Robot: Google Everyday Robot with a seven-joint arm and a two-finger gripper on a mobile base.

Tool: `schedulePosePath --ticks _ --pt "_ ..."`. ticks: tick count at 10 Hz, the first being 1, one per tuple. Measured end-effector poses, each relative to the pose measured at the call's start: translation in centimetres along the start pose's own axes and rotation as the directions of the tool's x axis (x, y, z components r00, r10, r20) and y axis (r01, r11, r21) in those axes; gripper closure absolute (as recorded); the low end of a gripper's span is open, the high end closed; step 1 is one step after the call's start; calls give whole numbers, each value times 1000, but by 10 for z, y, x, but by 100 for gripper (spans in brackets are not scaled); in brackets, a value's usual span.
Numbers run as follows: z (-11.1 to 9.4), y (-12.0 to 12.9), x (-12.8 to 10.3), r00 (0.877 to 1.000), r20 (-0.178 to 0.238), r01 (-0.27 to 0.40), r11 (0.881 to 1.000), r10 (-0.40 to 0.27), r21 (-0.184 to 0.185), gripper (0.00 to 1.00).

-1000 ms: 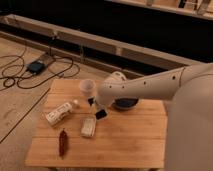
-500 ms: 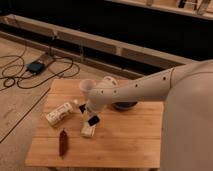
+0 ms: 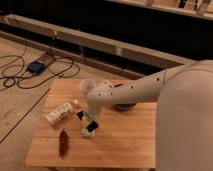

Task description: Place the eraser on the white sponge

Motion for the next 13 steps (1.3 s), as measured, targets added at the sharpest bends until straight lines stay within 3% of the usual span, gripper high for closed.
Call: schedulePosePath --ticks 1,3,9,13 --pt "4 -1 3 1000 -13 3 1000 -3 -5 98" --pt "8 -2 5 999 -28 19 1000 -19 -7 84" --pt "12 -2 -4 999 -17 45 999 -45 -27 24" --pt "14 -5 -3 999 -17 50 998 -50 -28 20"
